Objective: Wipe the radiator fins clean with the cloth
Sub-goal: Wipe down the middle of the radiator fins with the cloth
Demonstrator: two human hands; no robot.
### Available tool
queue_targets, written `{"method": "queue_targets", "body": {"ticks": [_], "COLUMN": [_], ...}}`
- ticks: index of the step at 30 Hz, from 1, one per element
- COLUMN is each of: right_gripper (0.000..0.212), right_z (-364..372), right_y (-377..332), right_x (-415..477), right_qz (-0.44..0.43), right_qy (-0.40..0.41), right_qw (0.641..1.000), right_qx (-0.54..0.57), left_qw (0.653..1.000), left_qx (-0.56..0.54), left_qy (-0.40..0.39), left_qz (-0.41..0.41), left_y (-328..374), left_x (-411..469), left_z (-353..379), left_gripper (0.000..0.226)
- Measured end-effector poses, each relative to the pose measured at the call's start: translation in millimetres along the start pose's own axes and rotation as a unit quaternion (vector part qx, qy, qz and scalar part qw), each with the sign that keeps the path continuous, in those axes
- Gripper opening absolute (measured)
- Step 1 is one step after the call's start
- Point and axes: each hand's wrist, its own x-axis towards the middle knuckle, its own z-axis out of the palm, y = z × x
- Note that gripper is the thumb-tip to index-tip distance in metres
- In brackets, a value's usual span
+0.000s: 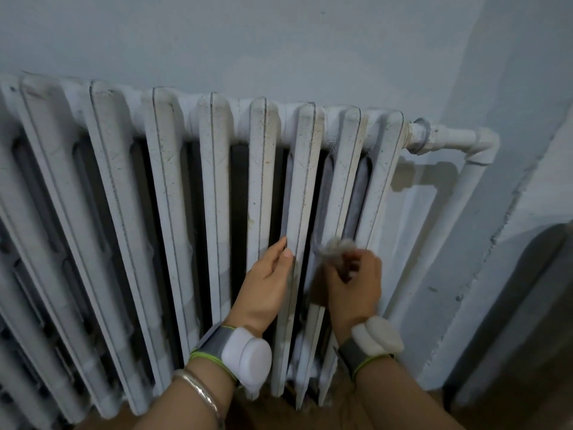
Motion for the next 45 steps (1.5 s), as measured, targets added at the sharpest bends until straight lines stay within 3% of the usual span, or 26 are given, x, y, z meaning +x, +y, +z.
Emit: {"method": "queue_targets", "body": {"ticks": [4,8,13,23,32,38,42,45], "right_gripper": [0.027,0.027,0.027,0.029,0.024,0.024,0.021,0.022], "right_z": [-3.4,4.1,12.5,23.5,26.5,16.4,15.4,21.6], "right_y": [-35.3,-31.9,-5.2,49.9,88.4,43.3,-12.0,-41.0], "right_x": [38.7,53.1,37.3,-21.3,-50.2,-40.2,-22.1,-8.5], "right_qz": [-0.092,-0.165,-0.111,-0.058,0.076,0.071,0.009,-0.091], "right_qy": [0.061,0.05,0.001,-0.007,-0.072,-0.022,0.006,0.024], "right_qw": [0.994,0.984,0.99,0.991,0.988,0.997,0.999,0.994], "right_qx": [-0.003,-0.043,-0.081,-0.12,-0.11,-0.034,0.035,0.051], "left_qw": [1.0,1.0,1.0,1.0,1.0,0.988,0.974,0.972], "left_qx": [-0.007,-0.008,-0.009,-0.015,-0.001,0.021,0.032,0.034], "left_qy": [0.0,0.003,0.009,0.005,0.0,0.145,0.213,0.223], "left_qz": [-0.002,-0.004,0.0,-0.003,-0.002,0.057,0.068,0.068], "left_y": [0.7,0.0,-0.5,-3.1,-2.4,-5.3,-0.7,1.2], "left_x": [-0.8,-0.6,1.0,1.8,0.8,0.1,-2.3,-3.5], "left_z": [-1.4,-0.8,0.3,1.5,-0.1,-16.0,-29.8,-33.3], "left_gripper": [0.043,0.043,0.043,0.044,0.043,0.02,0.02,0.026]}}
